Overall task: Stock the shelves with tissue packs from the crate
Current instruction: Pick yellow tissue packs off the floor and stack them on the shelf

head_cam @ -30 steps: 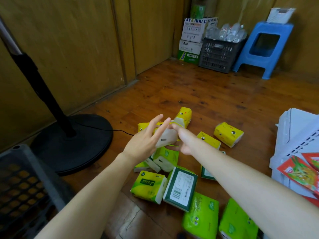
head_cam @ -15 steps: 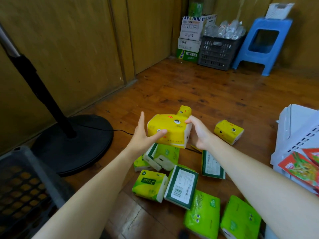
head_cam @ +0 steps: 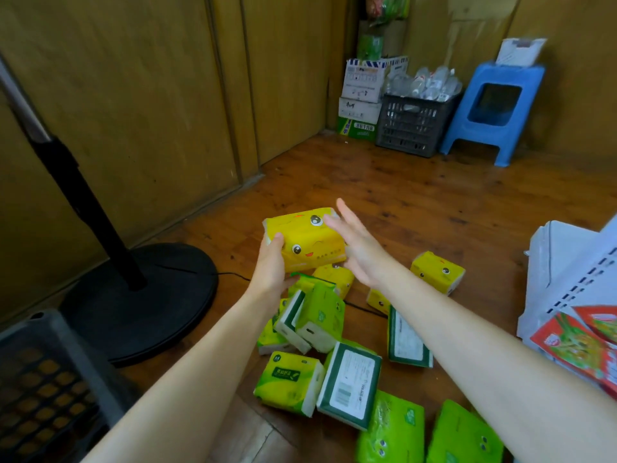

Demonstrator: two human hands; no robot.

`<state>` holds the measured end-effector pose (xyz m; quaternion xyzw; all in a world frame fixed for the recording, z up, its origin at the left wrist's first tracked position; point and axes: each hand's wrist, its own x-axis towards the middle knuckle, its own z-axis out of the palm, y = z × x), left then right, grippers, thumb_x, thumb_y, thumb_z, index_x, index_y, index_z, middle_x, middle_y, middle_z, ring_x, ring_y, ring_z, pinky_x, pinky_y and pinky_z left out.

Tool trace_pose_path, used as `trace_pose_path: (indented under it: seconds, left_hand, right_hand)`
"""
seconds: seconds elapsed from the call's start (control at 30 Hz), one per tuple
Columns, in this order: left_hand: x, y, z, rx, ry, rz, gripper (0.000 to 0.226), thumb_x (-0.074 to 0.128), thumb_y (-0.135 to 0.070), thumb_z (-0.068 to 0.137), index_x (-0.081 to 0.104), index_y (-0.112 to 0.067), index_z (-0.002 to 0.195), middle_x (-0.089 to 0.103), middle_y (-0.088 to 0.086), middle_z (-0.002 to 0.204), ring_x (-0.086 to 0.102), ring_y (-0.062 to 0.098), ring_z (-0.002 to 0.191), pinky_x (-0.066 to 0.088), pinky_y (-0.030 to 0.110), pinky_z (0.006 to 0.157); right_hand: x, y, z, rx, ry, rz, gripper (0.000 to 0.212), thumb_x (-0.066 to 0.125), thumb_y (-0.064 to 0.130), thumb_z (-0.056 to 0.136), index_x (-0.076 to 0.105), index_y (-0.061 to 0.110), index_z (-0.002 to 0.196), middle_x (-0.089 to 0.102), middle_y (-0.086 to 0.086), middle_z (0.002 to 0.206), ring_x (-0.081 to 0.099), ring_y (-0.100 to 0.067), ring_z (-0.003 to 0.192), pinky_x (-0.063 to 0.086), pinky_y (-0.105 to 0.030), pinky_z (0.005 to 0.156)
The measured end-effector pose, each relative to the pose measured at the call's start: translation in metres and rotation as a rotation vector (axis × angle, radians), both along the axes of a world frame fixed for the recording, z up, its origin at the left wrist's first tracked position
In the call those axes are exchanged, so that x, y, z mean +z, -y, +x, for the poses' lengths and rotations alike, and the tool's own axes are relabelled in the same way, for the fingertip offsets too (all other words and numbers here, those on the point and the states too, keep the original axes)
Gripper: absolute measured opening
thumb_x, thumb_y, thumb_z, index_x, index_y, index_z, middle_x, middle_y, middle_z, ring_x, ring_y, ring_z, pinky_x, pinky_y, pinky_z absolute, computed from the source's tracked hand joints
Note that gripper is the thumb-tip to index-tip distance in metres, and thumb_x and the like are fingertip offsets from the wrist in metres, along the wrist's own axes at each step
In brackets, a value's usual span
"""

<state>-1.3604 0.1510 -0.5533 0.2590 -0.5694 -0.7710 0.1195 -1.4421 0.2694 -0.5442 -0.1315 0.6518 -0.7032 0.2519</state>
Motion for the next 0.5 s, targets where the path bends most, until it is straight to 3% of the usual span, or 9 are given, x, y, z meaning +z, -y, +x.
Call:
trace_pose_path:
  seconds: [0.1, 0.17, 0.23, 0.33, 0.43, 0.5]
  left_hand:
    - [0.028, -0.005, -0.008, 0.034, -0.061, 0.036, 0.043, 0.034, -0.038, 0.101, 0.035, -0.027, 0.142, 0.052, 0.005, 0.13, 0.057, 0.025, 0.11, 0.047, 0.036, 0.077]
    - [0.048, -0.011, -0.009, -0.011, -0.096, 0.058, 0.036, 0.034, -0.04, 0.1, 0.04, -0.028, 0.134, 0.055, 0.003, 0.124, 0.059, 0.02, 0.1, 0.045, 0.037, 0.08]
    - [0.071, -0.019, -0.01, -0.075, -0.162, 0.042, 0.034, 0.035, -0.044, 0.099, 0.039, -0.033, 0.13, 0.055, 0.0, 0.119, 0.059, 0.014, 0.093, 0.044, 0.039, 0.088]
    - [0.114, -0.029, -0.012, -0.149, -0.287, -0.03, 0.041, 0.04, -0.045, 0.096, 0.037, -0.034, 0.136, 0.056, -0.004, 0.121, 0.058, 0.013, 0.102, 0.043, 0.04, 0.094]
    - [0.156, -0.034, -0.011, -0.221, -0.447, -0.194, 0.034, 0.052, -0.027, 0.094, 0.046, -0.031, 0.127, 0.063, -0.01, 0.111, 0.06, 0.009, 0.1, 0.047, 0.03, 0.085]
    - [0.179, -0.038, -0.012, -0.246, -0.558, -0.372, 0.048, 0.06, -0.013, 0.089, 0.045, -0.024, 0.133, 0.064, -0.005, 0.115, 0.064, 0.007, 0.098, 0.05, 0.018, 0.078]
  right_hand:
    - [0.026, -0.003, 0.008, -0.005, -0.393, 0.11, 0.083, 0.071, 0.03, 0.08, 0.02, 0.042, 0.144, 0.01, 0.01, 0.156, 0.007, -0.008, 0.143, 0.016, -0.042, 0.116]
    - [0.046, -0.01, 0.007, -0.05, -0.519, 0.152, 0.088, 0.075, 0.026, 0.076, 0.021, 0.038, 0.144, 0.014, 0.004, 0.156, 0.011, -0.009, 0.143, 0.019, -0.042, 0.117]
    - [0.07, -0.02, 0.002, -0.1, -0.559, 0.177, 0.085, 0.076, 0.021, 0.075, 0.027, 0.033, 0.144, 0.021, 0.001, 0.154, 0.017, -0.011, 0.142, 0.021, -0.041, 0.116]
    - [0.112, -0.033, -0.004, -0.123, -0.611, 0.179, 0.078, 0.077, 0.023, 0.073, 0.036, 0.033, 0.139, 0.029, -0.001, 0.151, 0.025, -0.015, 0.14, 0.026, -0.044, 0.114]
    - [0.164, -0.047, -0.007, -0.163, -0.639, 0.171, 0.069, 0.076, 0.024, 0.074, 0.043, 0.033, 0.134, 0.04, 0.0, 0.143, 0.039, -0.019, 0.131, 0.035, -0.047, 0.108]
    - [0.202, -0.061, -0.005, -0.193, -0.646, 0.147, 0.06, 0.075, 0.023, 0.077, 0.046, 0.032, 0.129, 0.045, -0.001, 0.138, 0.043, -0.019, 0.127, 0.039, -0.045, 0.105]
